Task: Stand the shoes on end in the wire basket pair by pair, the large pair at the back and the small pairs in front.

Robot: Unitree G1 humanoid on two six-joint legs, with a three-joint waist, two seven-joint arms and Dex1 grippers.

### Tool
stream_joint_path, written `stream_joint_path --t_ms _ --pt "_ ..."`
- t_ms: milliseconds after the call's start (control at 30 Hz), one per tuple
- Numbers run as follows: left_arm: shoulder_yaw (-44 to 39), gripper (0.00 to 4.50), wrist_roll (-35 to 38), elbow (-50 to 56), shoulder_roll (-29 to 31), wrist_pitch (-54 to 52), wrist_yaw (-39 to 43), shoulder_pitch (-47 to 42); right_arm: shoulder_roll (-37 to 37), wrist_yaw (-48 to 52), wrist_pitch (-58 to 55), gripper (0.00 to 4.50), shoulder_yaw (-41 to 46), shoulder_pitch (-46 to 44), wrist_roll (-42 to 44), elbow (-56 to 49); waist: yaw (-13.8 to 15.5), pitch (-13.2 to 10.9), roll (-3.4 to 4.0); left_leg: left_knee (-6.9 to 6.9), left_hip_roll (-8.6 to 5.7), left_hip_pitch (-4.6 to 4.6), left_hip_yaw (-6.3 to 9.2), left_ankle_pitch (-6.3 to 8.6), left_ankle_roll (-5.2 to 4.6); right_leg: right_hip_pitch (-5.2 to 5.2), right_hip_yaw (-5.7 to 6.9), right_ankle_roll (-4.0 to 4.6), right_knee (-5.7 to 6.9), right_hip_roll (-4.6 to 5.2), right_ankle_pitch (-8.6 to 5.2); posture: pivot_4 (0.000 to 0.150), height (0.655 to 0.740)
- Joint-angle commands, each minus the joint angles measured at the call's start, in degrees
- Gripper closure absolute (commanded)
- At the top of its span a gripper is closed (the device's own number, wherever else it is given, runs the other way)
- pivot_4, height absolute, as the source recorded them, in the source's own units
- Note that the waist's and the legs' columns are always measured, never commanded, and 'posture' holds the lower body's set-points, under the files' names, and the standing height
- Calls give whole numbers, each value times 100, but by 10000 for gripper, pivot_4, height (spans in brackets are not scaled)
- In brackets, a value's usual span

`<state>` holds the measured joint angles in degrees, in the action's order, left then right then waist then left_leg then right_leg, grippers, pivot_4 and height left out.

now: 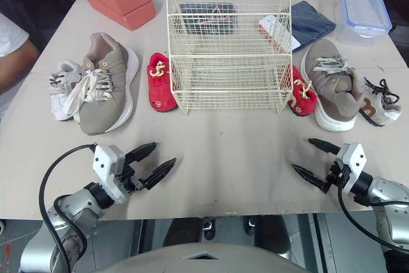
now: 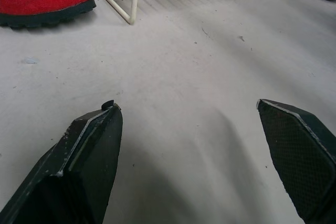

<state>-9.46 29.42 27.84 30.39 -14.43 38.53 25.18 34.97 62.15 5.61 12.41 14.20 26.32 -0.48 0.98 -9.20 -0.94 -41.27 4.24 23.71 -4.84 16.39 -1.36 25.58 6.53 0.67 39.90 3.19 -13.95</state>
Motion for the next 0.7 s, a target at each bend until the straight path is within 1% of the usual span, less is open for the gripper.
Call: stream_joint_path --t_ms 33,133,433,567,700 --pt "3 725 -64 48 -5 136 93 43 176 244 113 0 238 -192 148 182 0 0 0 0 0 0 0 0 0 0 0 0 0 0 0 1500 6860" --pt "52 725 -82 87 -53 240 179 54 387 581 159 0 309 -493 203 672 -12 -2 3 -1 -3 -3 -8 2 -4 0 -6 3 -1 0 -1 1500 6860" --pt "80 725 -39 121 -126 297 333 45 530 837 228 0 377 -772 142 1035 1 -1 4 3 -2 0 -1 3 -6 0 -4 -8 -2 -3 5 1500 6860" --pt "58 725 17 103 141 400 830 33 586 742 56 0 594 -646 329 670 3 -1 5 3 -3 0 -4 3 -6 1 -6 -8 -2 -2 5 1500 6860" --pt "56 725 183 133 538 322 1344 -407 507 433 -210 0 1092 -102 711 -130 64 -3 14 4 -2 4 6 3 -5 3 4 -7 -2 -4 4 1500 6860"
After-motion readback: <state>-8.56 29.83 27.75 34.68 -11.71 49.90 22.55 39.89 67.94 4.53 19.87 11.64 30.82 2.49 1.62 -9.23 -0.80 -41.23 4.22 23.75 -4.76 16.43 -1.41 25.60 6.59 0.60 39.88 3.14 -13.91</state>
